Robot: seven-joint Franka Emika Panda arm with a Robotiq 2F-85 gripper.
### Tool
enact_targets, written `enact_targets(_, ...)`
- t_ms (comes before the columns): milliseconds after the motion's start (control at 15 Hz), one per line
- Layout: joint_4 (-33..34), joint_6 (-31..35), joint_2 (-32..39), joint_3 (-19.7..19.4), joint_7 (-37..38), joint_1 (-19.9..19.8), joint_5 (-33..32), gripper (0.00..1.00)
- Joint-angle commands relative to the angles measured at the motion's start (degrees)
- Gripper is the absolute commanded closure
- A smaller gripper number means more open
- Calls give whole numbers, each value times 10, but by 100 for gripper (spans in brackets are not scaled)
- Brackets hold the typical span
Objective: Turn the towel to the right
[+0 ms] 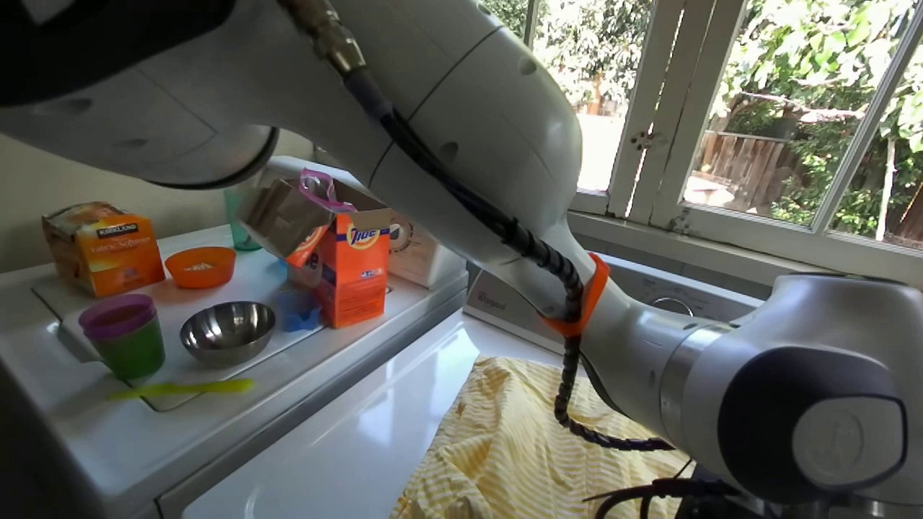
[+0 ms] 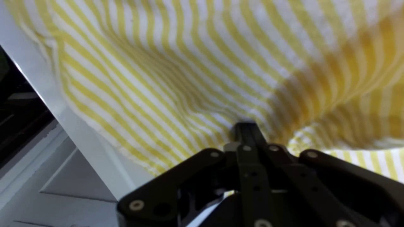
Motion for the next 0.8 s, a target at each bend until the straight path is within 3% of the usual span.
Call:
enact_targets(0, -78, -1, -19, 6, 56, 7, 31, 100)
enact_targets(400, -117, -16, -52, 25, 153, -3, 25, 100)
enact_targets(533, -118, 20, -51, 12, 194, 6, 10, 100)
enact_targets(600, -109, 30, -50, -3, 209, 15, -12, 74)
enact_targets(733, -99, 24, -58, -14, 207, 26, -48, 67)
